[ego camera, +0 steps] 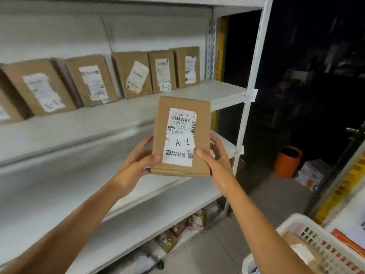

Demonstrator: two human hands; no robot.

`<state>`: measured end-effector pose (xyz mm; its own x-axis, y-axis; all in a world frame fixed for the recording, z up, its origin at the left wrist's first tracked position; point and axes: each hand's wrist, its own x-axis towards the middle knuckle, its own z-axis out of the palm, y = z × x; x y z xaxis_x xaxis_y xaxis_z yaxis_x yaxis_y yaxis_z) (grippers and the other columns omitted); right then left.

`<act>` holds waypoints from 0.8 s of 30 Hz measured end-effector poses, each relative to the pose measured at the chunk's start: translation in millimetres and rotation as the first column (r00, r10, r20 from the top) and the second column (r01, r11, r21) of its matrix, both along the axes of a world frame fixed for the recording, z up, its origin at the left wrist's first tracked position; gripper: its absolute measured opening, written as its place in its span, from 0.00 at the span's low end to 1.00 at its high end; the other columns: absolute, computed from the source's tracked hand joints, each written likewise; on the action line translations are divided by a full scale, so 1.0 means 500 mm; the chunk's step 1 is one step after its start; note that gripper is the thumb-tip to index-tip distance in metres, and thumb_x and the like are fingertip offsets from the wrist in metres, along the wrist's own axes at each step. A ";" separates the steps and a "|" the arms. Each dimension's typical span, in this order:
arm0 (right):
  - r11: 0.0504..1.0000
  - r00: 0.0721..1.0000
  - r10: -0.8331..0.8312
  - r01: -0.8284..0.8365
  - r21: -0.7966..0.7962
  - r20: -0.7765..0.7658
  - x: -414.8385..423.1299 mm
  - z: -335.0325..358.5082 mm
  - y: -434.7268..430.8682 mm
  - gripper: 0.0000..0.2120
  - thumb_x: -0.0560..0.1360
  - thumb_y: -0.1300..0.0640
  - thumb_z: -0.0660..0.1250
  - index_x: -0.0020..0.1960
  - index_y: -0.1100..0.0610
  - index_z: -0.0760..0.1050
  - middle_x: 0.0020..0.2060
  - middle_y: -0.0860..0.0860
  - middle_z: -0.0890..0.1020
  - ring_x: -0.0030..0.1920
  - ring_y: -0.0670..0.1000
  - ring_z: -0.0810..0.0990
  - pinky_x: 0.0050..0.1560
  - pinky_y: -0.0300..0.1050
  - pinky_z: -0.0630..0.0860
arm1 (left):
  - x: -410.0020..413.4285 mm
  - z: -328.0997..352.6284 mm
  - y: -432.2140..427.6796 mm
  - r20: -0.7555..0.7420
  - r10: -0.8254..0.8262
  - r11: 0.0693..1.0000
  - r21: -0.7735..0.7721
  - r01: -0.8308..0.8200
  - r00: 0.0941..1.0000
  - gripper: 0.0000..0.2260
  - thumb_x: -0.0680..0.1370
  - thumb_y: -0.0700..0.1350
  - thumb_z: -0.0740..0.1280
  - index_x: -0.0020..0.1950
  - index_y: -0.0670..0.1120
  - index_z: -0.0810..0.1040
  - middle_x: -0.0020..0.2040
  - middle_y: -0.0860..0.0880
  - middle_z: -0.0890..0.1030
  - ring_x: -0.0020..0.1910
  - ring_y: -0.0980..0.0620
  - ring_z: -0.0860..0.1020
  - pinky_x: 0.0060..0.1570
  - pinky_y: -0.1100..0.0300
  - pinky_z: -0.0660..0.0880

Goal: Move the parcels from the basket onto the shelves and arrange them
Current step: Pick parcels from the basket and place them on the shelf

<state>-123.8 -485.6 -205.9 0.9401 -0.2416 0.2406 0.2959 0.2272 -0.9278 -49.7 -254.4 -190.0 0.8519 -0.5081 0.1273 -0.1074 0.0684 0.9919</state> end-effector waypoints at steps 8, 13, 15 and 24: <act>0.980 0.951 0.196 -0.185 -0.068 0.240 0.107 0.157 0.281 0.33 0.67 0.53 0.74 0.70 0.51 0.70 0.63 0.51 0.80 0.61 0.53 0.80 0.54 0.48 0.80 | -0.007 0.127 0.295 0.296 0.255 0.964 -0.155 -0.217 0.920 0.36 0.65 0.54 0.77 0.71 0.58 0.68 0.63 0.48 0.79 0.58 0.48 0.80 0.48 0.59 0.78; 0.949 0.912 0.312 -0.283 -0.141 0.265 0.144 0.186 0.435 0.33 0.69 0.53 0.73 0.72 0.52 0.69 0.62 0.50 0.81 0.59 0.52 0.81 0.51 0.45 0.80 | -0.032 0.152 0.453 0.323 0.359 0.933 -0.152 -0.326 0.876 0.35 0.65 0.51 0.74 0.71 0.58 0.67 0.64 0.46 0.78 0.59 0.44 0.79 0.50 0.50 0.80; 0.935 0.900 0.349 -0.317 -0.156 0.262 0.154 0.192 0.492 0.33 0.69 0.53 0.73 0.72 0.53 0.68 0.62 0.50 0.81 0.59 0.52 0.81 0.51 0.44 0.80 | -0.041 0.155 0.506 0.332 0.389 0.921 -0.133 -0.365 0.860 0.35 0.65 0.52 0.73 0.72 0.58 0.67 0.65 0.47 0.77 0.60 0.44 0.79 0.53 0.45 0.78; 0.825 0.800 0.554 -0.488 -0.285 0.232 0.237 0.241 0.674 0.33 0.70 0.55 0.72 0.74 0.53 0.67 0.63 0.51 0.80 0.64 0.53 0.78 0.60 0.49 0.78 | -0.054 0.180 0.681 0.347 0.514 0.844 -0.040 -0.535 0.785 0.45 0.62 0.65 0.75 0.75 0.56 0.62 0.70 0.52 0.73 0.67 0.51 0.74 0.60 0.47 0.75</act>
